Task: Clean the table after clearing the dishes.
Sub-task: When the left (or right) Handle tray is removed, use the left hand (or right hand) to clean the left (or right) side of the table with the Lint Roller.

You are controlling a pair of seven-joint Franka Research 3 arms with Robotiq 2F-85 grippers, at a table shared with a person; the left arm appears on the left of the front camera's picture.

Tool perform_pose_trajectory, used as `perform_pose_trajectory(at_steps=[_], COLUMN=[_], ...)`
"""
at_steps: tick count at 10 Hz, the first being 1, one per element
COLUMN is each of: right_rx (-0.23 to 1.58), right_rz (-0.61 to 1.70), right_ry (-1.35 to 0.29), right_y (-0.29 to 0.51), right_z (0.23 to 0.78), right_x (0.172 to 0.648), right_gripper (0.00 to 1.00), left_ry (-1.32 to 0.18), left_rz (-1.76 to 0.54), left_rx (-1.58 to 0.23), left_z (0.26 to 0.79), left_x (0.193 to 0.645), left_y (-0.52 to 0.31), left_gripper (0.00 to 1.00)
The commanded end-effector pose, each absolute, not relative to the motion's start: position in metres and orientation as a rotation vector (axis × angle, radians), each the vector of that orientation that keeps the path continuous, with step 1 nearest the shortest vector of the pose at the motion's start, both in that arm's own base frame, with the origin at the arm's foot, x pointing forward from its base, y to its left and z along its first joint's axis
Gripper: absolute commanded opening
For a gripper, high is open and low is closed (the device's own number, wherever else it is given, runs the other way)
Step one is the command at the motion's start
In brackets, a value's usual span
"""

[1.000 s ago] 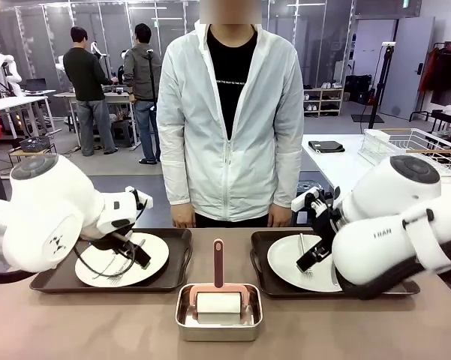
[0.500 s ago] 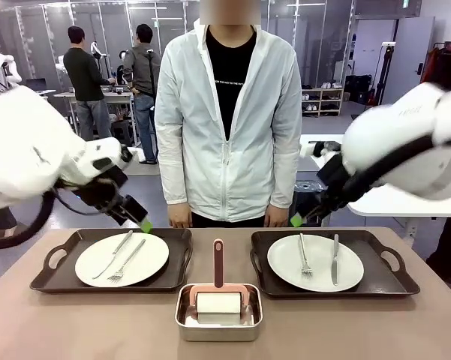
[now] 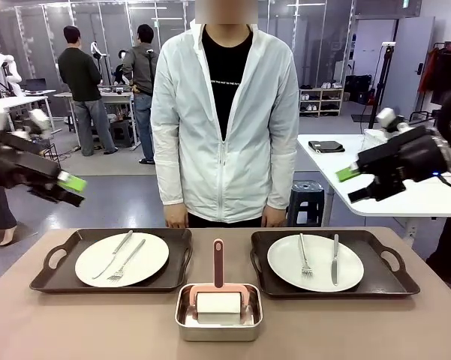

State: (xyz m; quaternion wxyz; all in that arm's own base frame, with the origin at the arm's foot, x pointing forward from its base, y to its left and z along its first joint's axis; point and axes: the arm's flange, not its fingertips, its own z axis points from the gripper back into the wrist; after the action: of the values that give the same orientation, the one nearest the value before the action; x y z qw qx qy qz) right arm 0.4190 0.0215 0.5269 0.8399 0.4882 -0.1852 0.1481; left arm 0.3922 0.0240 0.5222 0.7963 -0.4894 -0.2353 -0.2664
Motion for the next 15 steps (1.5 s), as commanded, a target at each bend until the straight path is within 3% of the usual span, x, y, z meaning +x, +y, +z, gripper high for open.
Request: perform_pose_trajectory(at_steps=[1, 4, 8, 11, 15], right_rx=[1.129, 1.191, 1.294, 1.285, 1.267], right_rz=[0.209, 0.052, -0.297, -0.422, -0.416], right_ry=[-0.370, -0.393, -0.586, -0.624, -0.609], right_y=[-0.023, -0.126, -0.259, -0.289, -0.298], right_z=[0.524, 0.512, 0.479, 0.458, 0.460], right_x=[0.412, 0.388, 0.325, 0.301, 0.294], right_gripper=[1.00, 1.00, 1.00, 1.00, 1.00], left_ry=[-0.525, -0.632, -0.690, -0.731, -0.715], left_rz=[-0.466, -0.307, -0.087, -0.020, -0.024], left_rx=[-1.150, -1.224, -1.231, -1.211, -1.188], left_z=[0.514, 0.497, 0.470, 0.469, 0.460], left_x=[0.383, 0.355, 0.328, 0.307, 0.309], left_y=[0.080, 0.168, 0.244, 0.260, 0.262], left_gripper=[1.00, 1.00, 1.00, 1.00, 1.00])
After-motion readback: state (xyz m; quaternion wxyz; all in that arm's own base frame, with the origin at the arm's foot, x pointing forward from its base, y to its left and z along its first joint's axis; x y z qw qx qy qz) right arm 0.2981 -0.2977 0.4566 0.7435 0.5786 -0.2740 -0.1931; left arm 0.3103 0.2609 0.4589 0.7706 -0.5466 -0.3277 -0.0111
